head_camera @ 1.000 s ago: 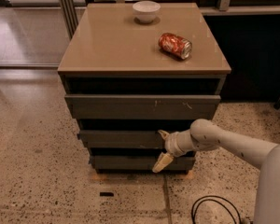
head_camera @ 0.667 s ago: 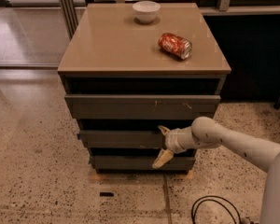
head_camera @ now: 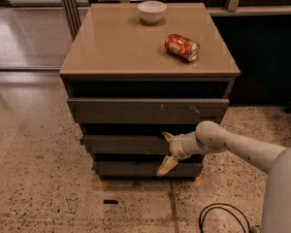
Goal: Open top drawer
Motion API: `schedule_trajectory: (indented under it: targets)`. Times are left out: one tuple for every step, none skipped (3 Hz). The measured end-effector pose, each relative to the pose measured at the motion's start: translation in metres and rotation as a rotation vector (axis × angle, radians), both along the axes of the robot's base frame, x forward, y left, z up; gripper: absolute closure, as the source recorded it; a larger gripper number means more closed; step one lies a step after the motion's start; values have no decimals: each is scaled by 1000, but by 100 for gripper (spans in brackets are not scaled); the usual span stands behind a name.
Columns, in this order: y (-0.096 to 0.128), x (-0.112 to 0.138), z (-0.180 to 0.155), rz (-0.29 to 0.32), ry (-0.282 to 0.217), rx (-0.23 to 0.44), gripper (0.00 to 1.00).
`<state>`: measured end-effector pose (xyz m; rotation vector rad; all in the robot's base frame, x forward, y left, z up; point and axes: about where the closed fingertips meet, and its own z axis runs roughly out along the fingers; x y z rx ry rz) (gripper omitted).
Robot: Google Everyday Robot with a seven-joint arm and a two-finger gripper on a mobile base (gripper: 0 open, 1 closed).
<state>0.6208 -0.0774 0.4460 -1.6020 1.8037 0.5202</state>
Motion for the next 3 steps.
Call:
schedule_trajectory:
  targets:
    - [2, 13, -25, 12, 33, -42, 0]
    - [2, 13, -25, 12, 33, -42, 0]
    - [-2, -7, -24, 50, 89, -59, 0]
